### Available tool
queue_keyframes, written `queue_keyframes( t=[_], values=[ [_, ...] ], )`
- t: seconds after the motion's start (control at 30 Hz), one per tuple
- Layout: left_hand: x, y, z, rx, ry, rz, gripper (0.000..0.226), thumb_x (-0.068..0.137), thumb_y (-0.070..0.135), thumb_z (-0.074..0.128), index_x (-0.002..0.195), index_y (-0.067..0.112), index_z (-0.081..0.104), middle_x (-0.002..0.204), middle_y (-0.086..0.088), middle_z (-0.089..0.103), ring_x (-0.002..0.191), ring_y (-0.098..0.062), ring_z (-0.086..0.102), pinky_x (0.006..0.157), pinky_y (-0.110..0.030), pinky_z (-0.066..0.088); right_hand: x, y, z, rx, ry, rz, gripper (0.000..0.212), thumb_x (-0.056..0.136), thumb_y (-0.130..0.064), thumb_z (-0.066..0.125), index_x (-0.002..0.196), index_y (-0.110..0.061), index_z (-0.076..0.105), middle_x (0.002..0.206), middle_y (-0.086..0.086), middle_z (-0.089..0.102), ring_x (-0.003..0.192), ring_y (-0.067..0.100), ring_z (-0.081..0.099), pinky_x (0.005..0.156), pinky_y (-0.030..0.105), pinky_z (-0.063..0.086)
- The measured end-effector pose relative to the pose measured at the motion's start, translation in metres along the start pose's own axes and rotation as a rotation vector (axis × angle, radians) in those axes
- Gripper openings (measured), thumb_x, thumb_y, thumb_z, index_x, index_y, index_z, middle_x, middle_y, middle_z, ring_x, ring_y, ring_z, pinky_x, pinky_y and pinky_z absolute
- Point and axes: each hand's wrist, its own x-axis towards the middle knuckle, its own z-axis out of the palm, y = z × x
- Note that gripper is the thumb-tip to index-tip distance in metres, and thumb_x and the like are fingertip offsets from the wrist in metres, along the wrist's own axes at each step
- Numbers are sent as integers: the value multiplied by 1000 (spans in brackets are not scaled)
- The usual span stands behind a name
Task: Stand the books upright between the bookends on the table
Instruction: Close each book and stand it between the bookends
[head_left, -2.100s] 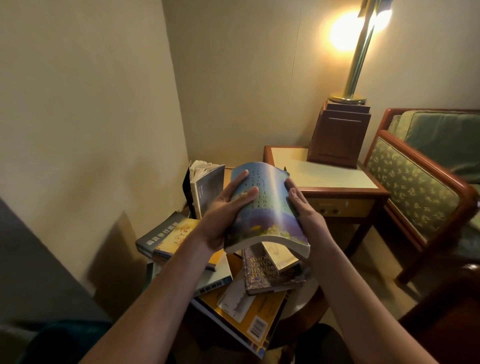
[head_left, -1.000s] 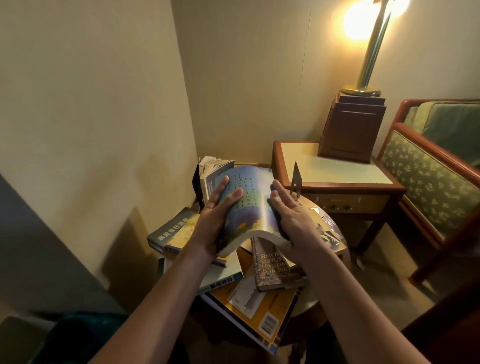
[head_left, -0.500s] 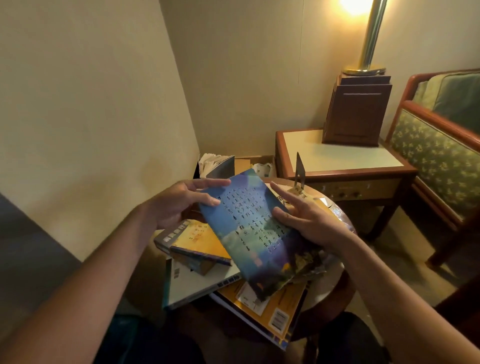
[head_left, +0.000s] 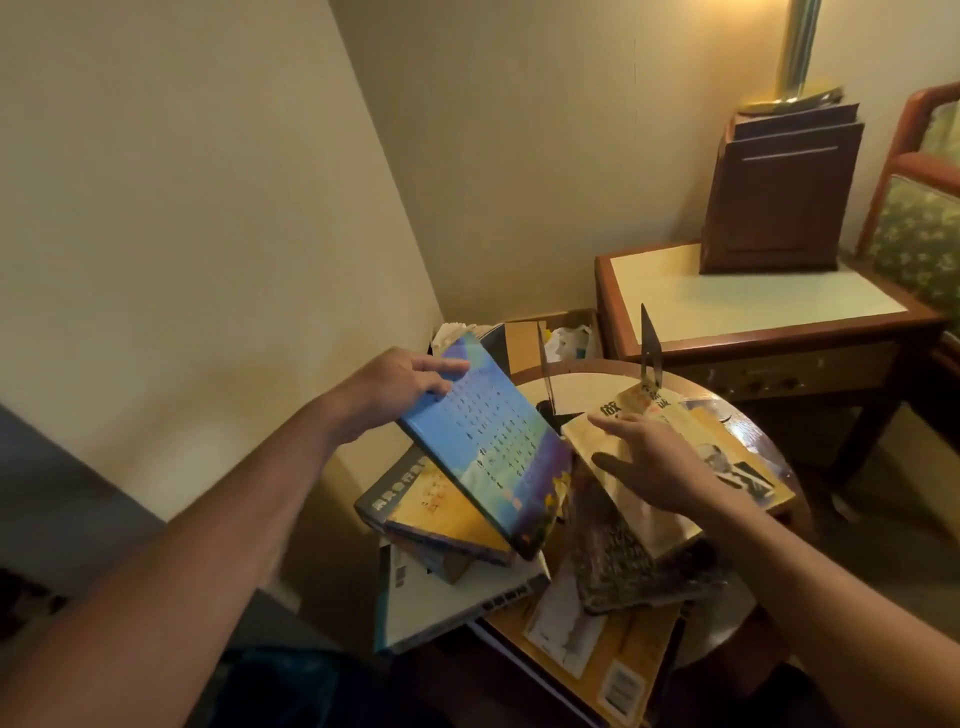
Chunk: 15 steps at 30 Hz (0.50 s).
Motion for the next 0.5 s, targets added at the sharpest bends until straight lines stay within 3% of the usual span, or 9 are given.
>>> queue_keyframes(
  t=[0.03, 0.1, 0.17, 0.23, 0.3, 0.43, 0.5],
  values=[
    [7, 0, -2, 50, 65, 34, 32, 99, 17, 57, 121, 35, 71, 120, -4, 68, 86, -19, 60, 76, -29, 45, 3, 12, 4, -130, 19, 18, 57, 97, -43, 57, 150, -36, 40, 147, 3, 51, 127, 22, 51, 104, 40, 46],
    [22, -2, -6, 167, 175, 84, 34, 99, 20, 55, 126, 37, 68, 116, -5, 73, 84, -18, 57, 75, -31, 41, 7, 32, 10, -287, -10, 49, 58, 99, -53, 43, 153, -36, 33, 163, 6, 26, 149, 27, 24, 122, 48, 22],
    [38, 0, -7, 240, 273, 99, 35, 99, 21, 53, 128, 35, 67, 103, -7, 76, 72, -18, 52, 67, -31, 38, 8, 43, 18, -331, -49, 58, 61, 101, -59, 29, 157, -38, 20, 168, 4, 3, 154, 26, 1, 123, 50, 1],
    [54, 5, -4, 280, 358, 100, 36, 100, 20, 50, 130, 33, 66, 83, -6, 73, 58, -18, 42, 59, -30, 33, 9, 47, 23, -337, -37, 58, 62, 100, -62, 18, 158, -40, 9, 167, 3, -8, 153, 25, -8, 122, 50, -4],
    [70, 9, 3, 321, 412, 95, 38, 101, 20, 47, 132, 33, 65, 78, -5, 72, 53, -18, 40, 56, -31, 33, 9, 46, 24, -361, -28, 66, 63, 99, -65, 12, 157, -42, 2, 166, 2, -13, 153, 25, -12, 122, 49, -5],
    [106, 1, 19, 339, 444, 37, 41, 103, 22, 42, 136, 34, 62, 97, -5, 76, 52, -18, 46, 56, -31, 38, 4, 44, 26, -409, -20, 76, 62, 98, -64, 4, 155, -43, -9, 164, 4, -19, 150, 25, -20, 123, 50, -7],
    [120, -7, 28, 394, 432, 6, 42, 104, 23, 39, 138, 37, 59, 106, -4, 76, 65, -27, 59, 63, -34, 45, 1, 42, 25, -413, -22, 73, 61, 99, -63, 4, 155, -42, -10, 164, 5, -20, 149, 25, -22, 123, 50, -8]
  ],
)
